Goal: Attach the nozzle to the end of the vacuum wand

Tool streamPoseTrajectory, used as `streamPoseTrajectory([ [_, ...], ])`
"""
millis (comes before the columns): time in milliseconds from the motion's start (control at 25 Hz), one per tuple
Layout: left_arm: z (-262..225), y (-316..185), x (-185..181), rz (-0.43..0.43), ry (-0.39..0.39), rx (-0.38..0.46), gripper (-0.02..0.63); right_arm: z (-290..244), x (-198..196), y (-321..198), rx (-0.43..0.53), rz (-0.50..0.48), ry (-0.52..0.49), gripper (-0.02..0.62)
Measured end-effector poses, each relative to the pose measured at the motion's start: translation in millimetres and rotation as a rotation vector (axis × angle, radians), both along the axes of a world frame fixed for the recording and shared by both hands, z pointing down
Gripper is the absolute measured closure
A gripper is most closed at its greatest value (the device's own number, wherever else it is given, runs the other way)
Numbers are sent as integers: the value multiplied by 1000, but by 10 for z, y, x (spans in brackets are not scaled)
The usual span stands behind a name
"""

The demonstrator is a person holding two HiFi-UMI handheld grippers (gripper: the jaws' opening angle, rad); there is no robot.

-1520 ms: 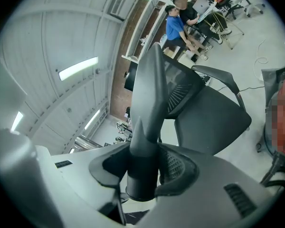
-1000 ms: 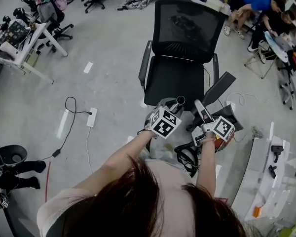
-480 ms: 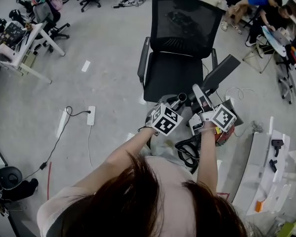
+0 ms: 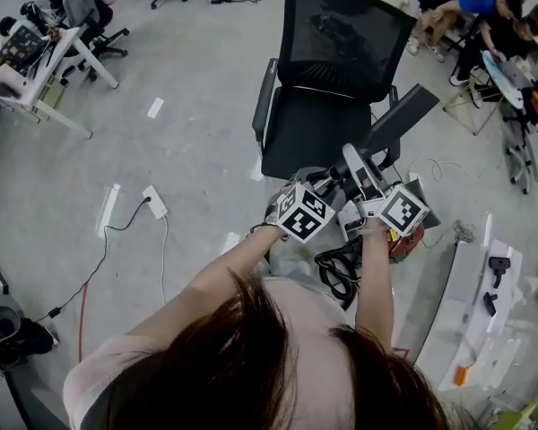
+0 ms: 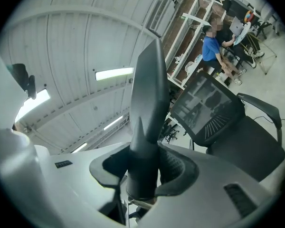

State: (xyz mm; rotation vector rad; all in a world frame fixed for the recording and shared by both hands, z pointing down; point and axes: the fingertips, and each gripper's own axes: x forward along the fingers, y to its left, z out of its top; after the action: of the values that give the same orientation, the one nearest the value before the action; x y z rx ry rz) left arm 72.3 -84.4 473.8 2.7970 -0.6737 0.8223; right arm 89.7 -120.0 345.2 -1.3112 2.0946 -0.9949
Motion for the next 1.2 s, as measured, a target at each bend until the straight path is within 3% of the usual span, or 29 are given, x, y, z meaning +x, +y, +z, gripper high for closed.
streamPoseTrajectory([
  [400, 14, 22, 3, 30, 17, -13, 453, -75, -159, 64, 70, -33, 122, 417],
  [760, 20, 36, 5, 70, 32, -26, 453, -146, -334, 159, 139, -34, 441, 419],
  [1200, 33, 30, 9, 84, 21, -31, 452, -163, -445, 227, 210, 9, 702, 417],
])
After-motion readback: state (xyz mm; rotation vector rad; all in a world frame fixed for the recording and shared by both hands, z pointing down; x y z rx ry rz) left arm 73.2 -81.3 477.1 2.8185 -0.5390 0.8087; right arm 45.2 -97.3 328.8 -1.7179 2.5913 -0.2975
